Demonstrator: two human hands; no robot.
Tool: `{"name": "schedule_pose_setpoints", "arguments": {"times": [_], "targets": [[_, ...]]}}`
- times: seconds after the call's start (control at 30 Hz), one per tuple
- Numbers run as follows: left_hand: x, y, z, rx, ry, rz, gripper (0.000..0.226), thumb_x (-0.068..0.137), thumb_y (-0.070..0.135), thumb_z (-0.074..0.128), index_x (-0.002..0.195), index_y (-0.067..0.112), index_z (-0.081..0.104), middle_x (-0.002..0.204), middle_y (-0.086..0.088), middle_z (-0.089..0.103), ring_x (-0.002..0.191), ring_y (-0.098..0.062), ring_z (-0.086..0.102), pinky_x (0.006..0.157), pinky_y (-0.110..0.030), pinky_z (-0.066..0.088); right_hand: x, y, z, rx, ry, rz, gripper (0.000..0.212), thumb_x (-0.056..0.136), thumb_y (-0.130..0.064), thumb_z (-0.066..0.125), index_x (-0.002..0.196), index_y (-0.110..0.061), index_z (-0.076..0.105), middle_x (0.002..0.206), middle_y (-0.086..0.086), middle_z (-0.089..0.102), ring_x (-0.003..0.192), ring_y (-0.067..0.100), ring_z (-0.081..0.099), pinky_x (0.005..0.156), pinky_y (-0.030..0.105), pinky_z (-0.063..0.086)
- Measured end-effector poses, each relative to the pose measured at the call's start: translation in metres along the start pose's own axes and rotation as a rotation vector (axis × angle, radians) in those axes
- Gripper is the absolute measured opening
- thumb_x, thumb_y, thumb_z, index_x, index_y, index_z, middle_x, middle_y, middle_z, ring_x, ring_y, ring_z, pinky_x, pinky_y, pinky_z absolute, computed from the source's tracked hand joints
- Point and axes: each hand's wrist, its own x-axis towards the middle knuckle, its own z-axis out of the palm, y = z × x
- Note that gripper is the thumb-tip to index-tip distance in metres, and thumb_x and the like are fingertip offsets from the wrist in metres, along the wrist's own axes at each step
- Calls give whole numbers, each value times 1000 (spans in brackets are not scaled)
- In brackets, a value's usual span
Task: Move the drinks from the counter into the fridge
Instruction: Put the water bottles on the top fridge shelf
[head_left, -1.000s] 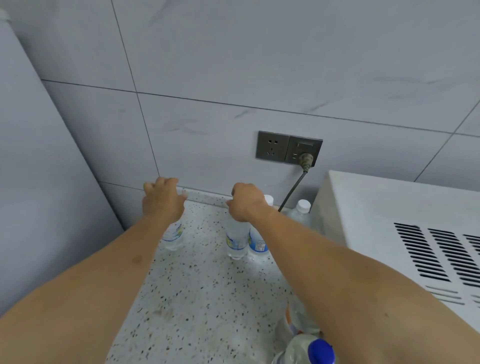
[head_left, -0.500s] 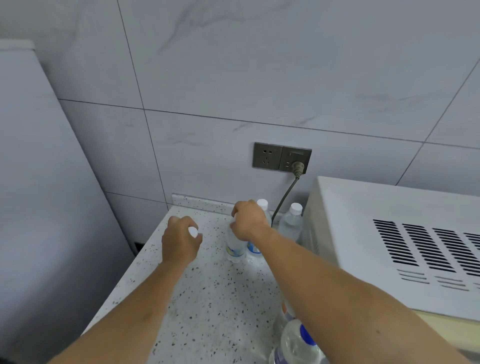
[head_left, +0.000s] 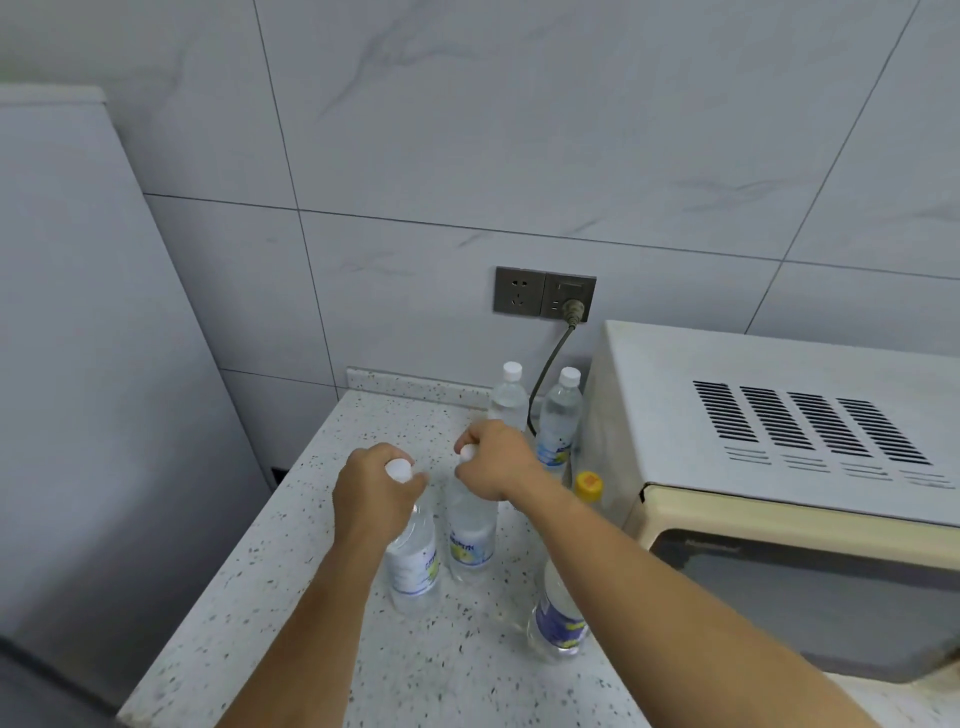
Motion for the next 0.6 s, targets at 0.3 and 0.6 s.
{"name": "schedule_pose_setpoints", "arguments": {"times": [0.3,0.6], "targets": [[-44,-42,25,-370,-65,-80,36,79,46,77,106,30,59,102,11,64,101,-16,61,78,-31,47,-25,29,74,694,259,155,44,87,-39,68,124,-26,49,121,-4,54,110,16,54,92,30,44],[-58,-69,35,-392,-140,-225,75,66,40,87,115,53,32,109,24,52,97,0,55,71,-22,45,-32,69,104,686,136,261,70,70,-32,82,120,-38,33,104,-19,52,102,15,55,85,34,49]]}}
